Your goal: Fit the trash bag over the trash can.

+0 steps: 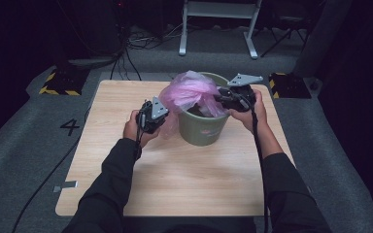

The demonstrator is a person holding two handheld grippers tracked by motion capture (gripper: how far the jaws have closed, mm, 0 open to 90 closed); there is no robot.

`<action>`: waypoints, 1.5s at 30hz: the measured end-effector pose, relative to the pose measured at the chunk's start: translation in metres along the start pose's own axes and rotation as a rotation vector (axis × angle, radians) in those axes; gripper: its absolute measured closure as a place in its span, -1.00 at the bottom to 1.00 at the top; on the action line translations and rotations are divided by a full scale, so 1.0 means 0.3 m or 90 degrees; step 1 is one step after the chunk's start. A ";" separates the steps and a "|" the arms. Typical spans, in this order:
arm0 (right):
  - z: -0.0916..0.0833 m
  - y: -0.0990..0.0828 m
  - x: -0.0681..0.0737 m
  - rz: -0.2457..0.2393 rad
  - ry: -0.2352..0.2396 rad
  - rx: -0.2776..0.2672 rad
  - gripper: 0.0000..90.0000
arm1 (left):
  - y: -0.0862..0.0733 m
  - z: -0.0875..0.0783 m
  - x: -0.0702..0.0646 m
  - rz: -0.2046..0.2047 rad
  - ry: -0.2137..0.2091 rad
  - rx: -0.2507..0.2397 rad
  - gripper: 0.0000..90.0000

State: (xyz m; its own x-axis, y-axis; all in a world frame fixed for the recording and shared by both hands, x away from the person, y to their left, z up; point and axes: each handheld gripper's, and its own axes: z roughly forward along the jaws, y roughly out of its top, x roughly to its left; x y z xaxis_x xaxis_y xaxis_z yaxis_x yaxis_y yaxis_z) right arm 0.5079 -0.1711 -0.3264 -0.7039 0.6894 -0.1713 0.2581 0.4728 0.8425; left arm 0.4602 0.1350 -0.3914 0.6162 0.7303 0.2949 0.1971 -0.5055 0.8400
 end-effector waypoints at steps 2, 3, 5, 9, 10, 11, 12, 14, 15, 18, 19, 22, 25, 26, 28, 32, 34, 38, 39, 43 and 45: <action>-0.001 0.004 0.002 -0.004 0.010 0.001 0.10 | 0.003 -0.025 0.019 -0.012 0.011 -0.020 1.00; -0.002 0.007 0.006 -0.003 0.013 0.001 -0.02 | 0.003 -0.025 0.019 -0.012 0.011 -0.020 1.00; -0.003 0.014 0.014 -0.002 0.006 0.001 -0.16 | 0.009 -0.050 0.038 -0.021 0.022 -0.034 1.00; 0.000 0.031 0.038 -0.011 0.009 -0.001 -0.22 | 0.038 -0.105 0.072 -0.019 0.046 -0.056 1.00; 0.002 0.035 0.044 -0.011 0.009 -0.004 -0.17 | 0.045 -0.114 0.074 -0.014 0.051 -0.058 1.00; 0.003 0.038 0.049 -0.016 0.009 -0.004 -0.12 | 0.052 -0.122 0.074 -0.011 0.056 -0.062 1.00; 0.006 0.042 0.056 -0.021 0.010 -0.003 -0.11 | 0.059 -0.129 0.075 -0.010 0.056 -0.067 1.00; 0.010 0.045 0.066 -0.025 0.014 -0.005 -0.08 | 0.074 -0.142 0.071 -0.005 0.054 -0.075 1.00; 0.010 0.045 0.066 -0.025 0.014 -0.005 -0.08 | 0.074 -0.142 0.071 -0.005 0.054 -0.075 1.00; 0.025 0.048 0.074 -0.035 -0.022 0.022 -0.03 | 0.108 -0.153 0.059 0.008 0.054 -0.084 1.00; 0.028 0.048 0.073 -0.032 -0.027 0.026 -0.03 | 0.118 -0.154 0.055 0.014 0.055 -0.085 1.00; 0.037 0.048 0.070 -0.028 -0.049 0.033 -0.03 | 0.146 -0.151 0.033 0.029 0.049 -0.088 1.00; 0.050 0.052 0.063 -0.021 -0.073 0.041 -0.04 | 0.176 -0.145 0.006 0.049 0.043 -0.090 1.00; 0.053 0.053 0.058 -0.019 -0.081 0.045 -0.04 | 0.184 -0.144 -0.001 0.053 0.041 -0.091 1.00; 0.056 0.055 0.048 -0.006 -0.086 0.046 -0.06 | 0.196 -0.139 -0.012 0.061 0.037 -0.090 1.00; 0.047 0.049 0.041 0.002 -0.077 0.042 -0.10 | 0.203 -0.129 -0.023 0.063 0.030 -0.089 1.00; 0.033 0.042 0.037 0.002 -0.064 0.031 -0.15 | 0.206 -0.122 -0.032 0.067 0.023 -0.084 1.00; -0.008 0.033 0.039 -0.005 -0.022 0.006 -0.28 | 0.212 -0.116 -0.046 0.074 0.018 -0.083 1.00; -0.008 0.033 0.039 -0.005 -0.022 0.006 -0.28 | 0.212 -0.116 -0.046 0.074 0.018 -0.083 1.00; -0.068 0.053 0.077 -0.033 0.030 -0.051 -0.35 | 0.220 -0.106 -0.064 0.081 0.016 -0.079 1.00; -0.077 0.057 0.086 -0.039 0.037 -0.061 -0.36 | 0.221 -0.105 -0.066 0.083 0.015 -0.078 1.00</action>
State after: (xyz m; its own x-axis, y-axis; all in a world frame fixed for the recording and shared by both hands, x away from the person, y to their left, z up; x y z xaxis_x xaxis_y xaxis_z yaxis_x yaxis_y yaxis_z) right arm 0.4788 -0.1578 -0.3046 -0.7537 0.6272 -0.1962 0.1514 0.4563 0.8769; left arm 0.4372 0.1015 -0.3272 0.6123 0.6733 0.4145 0.0218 -0.5384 0.8424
